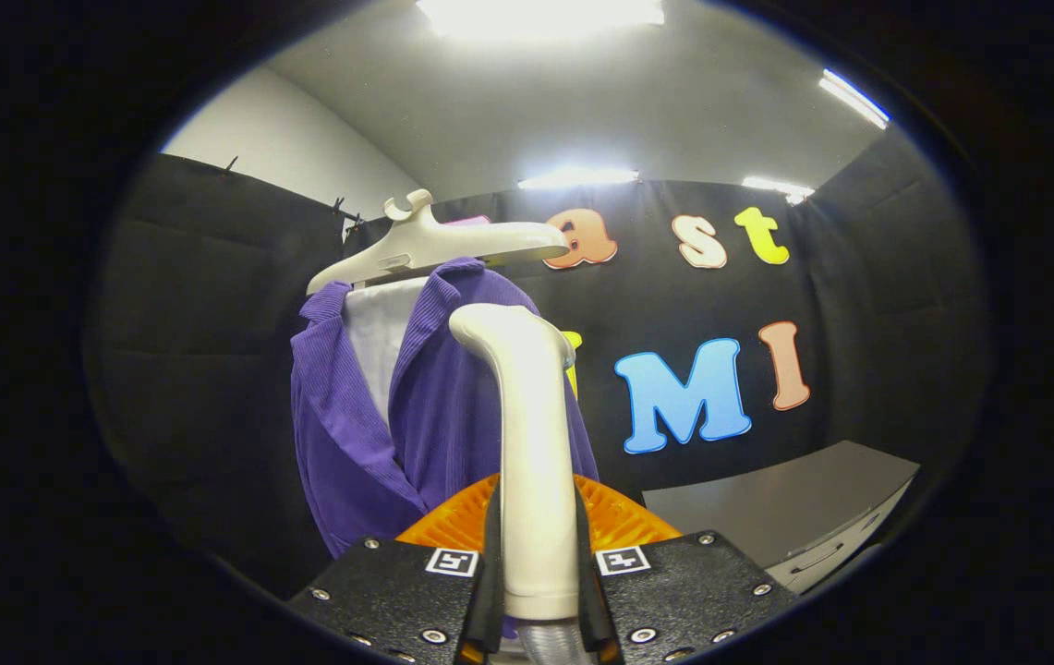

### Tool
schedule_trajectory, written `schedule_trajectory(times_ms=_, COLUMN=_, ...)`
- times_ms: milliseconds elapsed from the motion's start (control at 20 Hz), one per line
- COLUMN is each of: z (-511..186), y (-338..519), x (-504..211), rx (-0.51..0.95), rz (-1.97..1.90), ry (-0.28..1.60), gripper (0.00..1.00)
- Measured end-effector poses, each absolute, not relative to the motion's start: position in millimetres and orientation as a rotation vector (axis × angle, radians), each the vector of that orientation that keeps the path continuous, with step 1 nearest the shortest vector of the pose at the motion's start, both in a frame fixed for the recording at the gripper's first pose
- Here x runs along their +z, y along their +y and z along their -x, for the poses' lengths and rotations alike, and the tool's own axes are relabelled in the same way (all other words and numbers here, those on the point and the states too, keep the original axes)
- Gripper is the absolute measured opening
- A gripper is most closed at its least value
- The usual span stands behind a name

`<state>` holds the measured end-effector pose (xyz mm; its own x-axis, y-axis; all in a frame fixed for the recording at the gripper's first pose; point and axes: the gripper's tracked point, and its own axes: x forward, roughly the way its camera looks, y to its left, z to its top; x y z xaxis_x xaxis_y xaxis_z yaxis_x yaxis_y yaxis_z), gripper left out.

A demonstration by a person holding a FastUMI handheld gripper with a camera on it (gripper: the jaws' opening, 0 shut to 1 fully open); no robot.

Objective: Iron the clothes twice with a garment steamer, once on the left side and once on the right side.

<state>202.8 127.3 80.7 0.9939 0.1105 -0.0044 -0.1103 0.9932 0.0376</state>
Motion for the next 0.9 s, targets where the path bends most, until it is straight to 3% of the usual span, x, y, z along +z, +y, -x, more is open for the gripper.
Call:
schedule_trajectory(times_ms=350, z=-195.0, y=130.0, x=62.2, rx=0.081, rz=0.056, ry=-0.002, gripper=0.32)
schedule_trajectory(times_ms=900, z=-167.5, y=123.9, x=-16.5, rx=0.096, rz=0.109, ry=0.135, gripper=0.32)
